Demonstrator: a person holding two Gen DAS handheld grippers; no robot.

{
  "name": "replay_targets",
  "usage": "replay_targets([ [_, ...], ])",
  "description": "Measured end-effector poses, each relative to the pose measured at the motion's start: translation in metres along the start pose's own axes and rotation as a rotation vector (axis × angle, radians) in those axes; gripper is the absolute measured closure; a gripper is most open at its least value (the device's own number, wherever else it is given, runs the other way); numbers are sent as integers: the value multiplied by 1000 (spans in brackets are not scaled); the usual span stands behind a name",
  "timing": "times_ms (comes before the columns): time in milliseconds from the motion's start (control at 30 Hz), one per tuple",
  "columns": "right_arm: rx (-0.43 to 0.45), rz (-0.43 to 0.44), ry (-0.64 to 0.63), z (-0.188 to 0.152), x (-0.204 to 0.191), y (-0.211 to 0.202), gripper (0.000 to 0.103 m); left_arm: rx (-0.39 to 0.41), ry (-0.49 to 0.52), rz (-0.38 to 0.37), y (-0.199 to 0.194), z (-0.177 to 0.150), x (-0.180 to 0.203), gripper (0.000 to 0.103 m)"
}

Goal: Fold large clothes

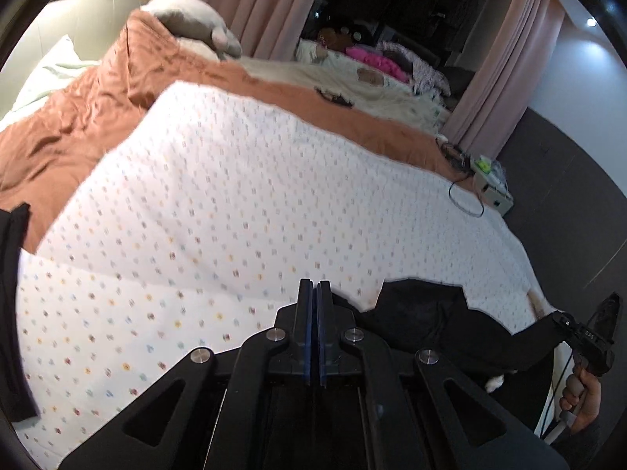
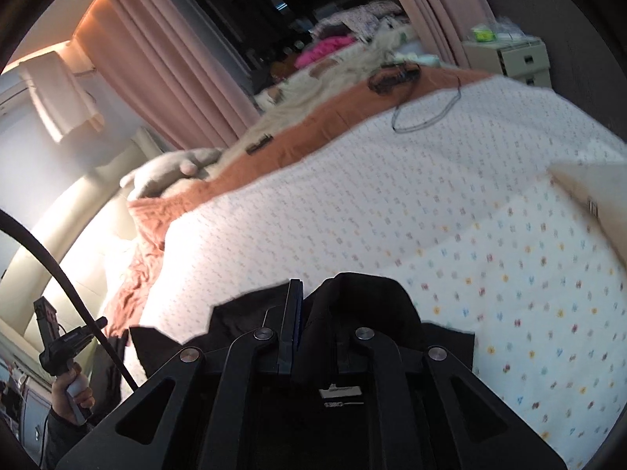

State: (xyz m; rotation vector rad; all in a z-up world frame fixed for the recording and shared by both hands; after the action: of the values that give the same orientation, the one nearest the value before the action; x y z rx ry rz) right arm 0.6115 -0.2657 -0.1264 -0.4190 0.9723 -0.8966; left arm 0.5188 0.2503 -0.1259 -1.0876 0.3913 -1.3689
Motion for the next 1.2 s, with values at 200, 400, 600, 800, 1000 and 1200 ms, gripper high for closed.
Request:
replay_targets([
  [200,-78,-31,68,-7,8,0,47,-80,10,-28,17,-13,0,98],
  [400,-15,-14,27,9,-18,-47,23,-99,7,-31,11,-19,1,98],
  [600,-52,-47,3,-2,-27,-66,23,-123,-27,-30,14,-30,-9,96],
  [800,-131,-74,19,-16,-8,-43,23,-149,-38,-38,29,-37,-11,0],
  [1000,-164,-84,23,-12,-3,-26,23,-149,-36,-16,38,-26,-10,0],
  [1200,-210,-100,35,1,7,3,23,-217,-42,-47,73,-12,-9,4],
])
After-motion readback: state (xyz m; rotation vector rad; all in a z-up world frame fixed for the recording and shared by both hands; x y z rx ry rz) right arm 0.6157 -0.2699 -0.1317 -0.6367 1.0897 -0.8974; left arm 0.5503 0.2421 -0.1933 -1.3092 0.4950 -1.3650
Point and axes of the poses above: each gripper's, at about its wrist camera, not at the fingertips, and y roughly the way its jaws point, x to its right, z to its top, the point moved 8 cm from there along y, roughly the way its jaws point, and after that the axes turned 12 degrees about -x, right-handed, at the moved point
